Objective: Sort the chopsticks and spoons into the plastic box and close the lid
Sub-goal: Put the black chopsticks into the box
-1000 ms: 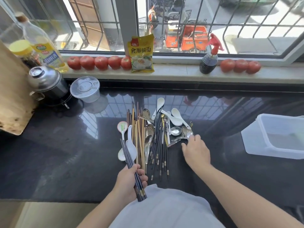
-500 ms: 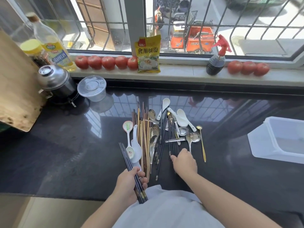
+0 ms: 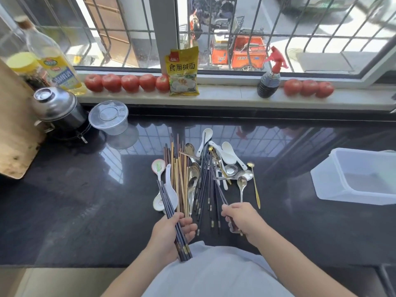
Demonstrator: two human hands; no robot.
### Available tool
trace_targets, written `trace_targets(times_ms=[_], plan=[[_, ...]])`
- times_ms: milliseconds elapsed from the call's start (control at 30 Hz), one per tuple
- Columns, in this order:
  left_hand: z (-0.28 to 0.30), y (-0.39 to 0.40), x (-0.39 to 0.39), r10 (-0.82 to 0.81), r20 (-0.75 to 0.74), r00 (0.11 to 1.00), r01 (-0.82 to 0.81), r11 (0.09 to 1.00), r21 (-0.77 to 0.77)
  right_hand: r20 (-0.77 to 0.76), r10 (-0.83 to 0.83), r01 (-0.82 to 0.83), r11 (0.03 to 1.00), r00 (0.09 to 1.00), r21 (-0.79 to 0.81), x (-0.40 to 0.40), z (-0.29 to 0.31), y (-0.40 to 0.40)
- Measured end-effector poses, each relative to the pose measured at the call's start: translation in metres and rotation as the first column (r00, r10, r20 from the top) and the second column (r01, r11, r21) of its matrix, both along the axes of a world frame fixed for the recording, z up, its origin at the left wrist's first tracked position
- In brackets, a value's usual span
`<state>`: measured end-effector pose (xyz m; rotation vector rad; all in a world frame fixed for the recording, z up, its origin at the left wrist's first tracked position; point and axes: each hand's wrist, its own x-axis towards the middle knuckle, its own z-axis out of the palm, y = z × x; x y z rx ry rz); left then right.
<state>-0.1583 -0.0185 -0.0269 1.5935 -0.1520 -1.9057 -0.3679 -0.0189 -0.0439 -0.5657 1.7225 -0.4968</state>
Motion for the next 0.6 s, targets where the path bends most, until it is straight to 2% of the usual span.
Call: trace_targets(times_ms=[67,133,200,300,400,500,533,600], plan=[[0.001,-0.005,-0.007,0.011,-0.006,1.000,-0.011,1.000,-0.026,0.116,0.019,-0.018,1.000,0.993,-0.014,0.009,0.017,0.006],[0.005,-0.011,-0.016,-0.001,-0.055,0.998,-0.002,0.998,-0.056,0.112,0.149,-0.140,0.986,0.982,-0.090,0.023,0.028,0.008],[0.011,-0.016,-0.025,-0.015,-0.096,0.995,0.007,0.997,-0.078,-0.004,0.332,-0.329,0.933,0.943,-0.143,0.039,0.032,0.006],[0.017,-0.019,-0.031,-0.001,-0.147,0.989,-0.007,0.998,-0.057,-0.284,0.526,-0.577,0.804,0.802,-0.141,0.059,0.029,0.001],[0.014,-0.016,-0.021,-0.031,-0.191,0.981,0.022,0.998,-0.053,-0.315,0.575,-0.636,0.759,0.755,-0.139,0.064,0.024,-0.001],[0.010,-0.010,-0.010,-0.048,-0.202,0.978,0.035,0.997,-0.066,-0.358,0.696,-0.773,0.619,0.622,-0.139,0.064,0.023,-0.003],[0.010,-0.010,-0.010,-0.040,-0.187,0.982,0.028,0.998,-0.064,-0.352,0.714,-0.791,0.590,0.605,-0.164,0.066,0.022,-0.004],[0.010,-0.018,-0.009,0.062,-0.133,0.989,-0.071,0.995,-0.064,-0.276,0.706,-0.756,0.631,0.652,-0.175,0.070,0.023,-0.009]])
